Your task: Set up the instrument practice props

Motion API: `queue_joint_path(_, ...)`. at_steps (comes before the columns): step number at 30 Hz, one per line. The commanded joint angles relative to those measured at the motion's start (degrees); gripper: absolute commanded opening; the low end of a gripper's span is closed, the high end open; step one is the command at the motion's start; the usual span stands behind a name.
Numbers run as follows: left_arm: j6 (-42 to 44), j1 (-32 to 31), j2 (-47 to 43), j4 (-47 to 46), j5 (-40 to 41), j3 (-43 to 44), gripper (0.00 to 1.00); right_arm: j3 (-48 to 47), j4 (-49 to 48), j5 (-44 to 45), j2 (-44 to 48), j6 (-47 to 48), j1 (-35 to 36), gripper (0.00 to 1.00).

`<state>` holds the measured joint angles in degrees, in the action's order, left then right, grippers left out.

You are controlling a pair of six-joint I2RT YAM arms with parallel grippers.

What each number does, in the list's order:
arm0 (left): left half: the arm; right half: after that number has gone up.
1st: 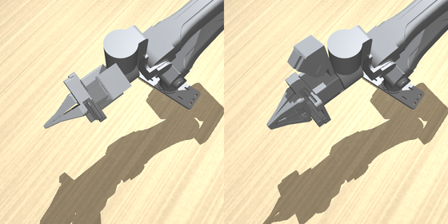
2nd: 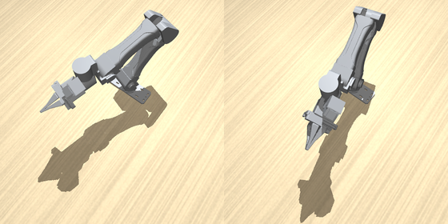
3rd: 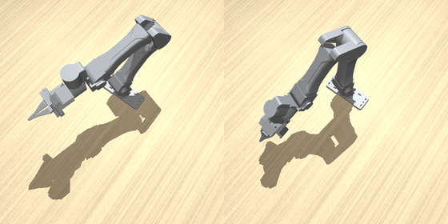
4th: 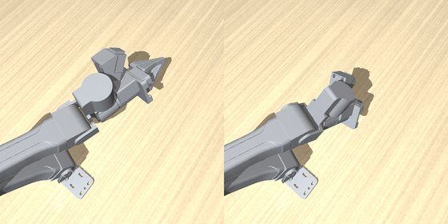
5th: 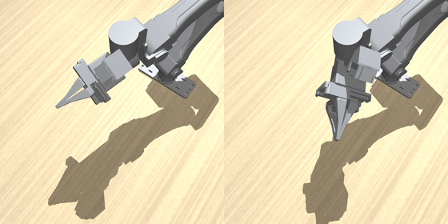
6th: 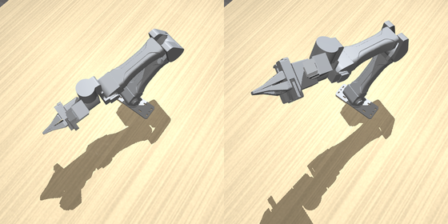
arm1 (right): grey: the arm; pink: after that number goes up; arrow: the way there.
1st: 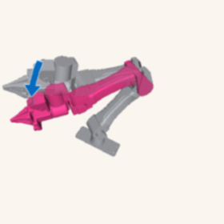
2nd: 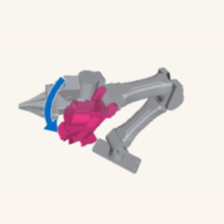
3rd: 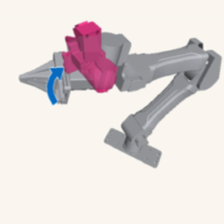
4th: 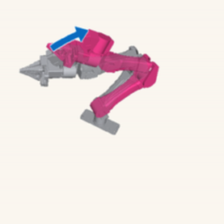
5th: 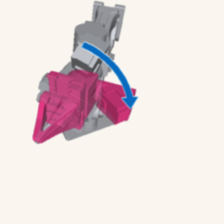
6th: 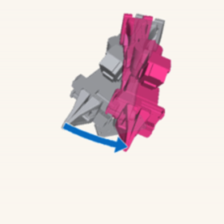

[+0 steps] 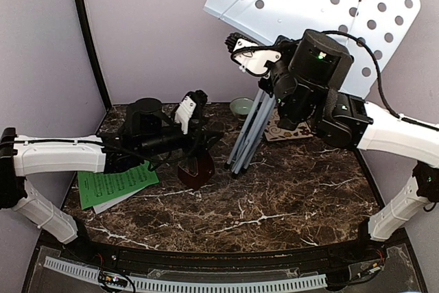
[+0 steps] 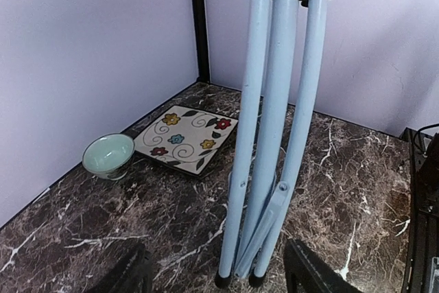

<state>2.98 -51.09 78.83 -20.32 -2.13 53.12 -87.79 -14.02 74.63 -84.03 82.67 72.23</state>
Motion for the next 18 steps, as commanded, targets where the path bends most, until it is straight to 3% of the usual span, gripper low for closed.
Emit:
queue_joint_path(1, 5.1, -2.2, 5.5, -3.6, 3.7, 7.8, 0.66, -1.6, -11.5, -2.4, 1.8, 3.8, 1.4, 0.00)
queue_joint_path(9, 7.1, -5.7, 15.3, 0.4, 9.6, 19.5, 0.54, -1.5, -12.5, -2.4, 1.6, 5.2, 2.6, 0.00)
queue_joint_path(18, 8.8, -9.2, 22.8, 1.1, 16.0, 28.2, 0.48, -1.4, -14.5, -2.0, 0.6, 7.1, 3.1, 0.00)
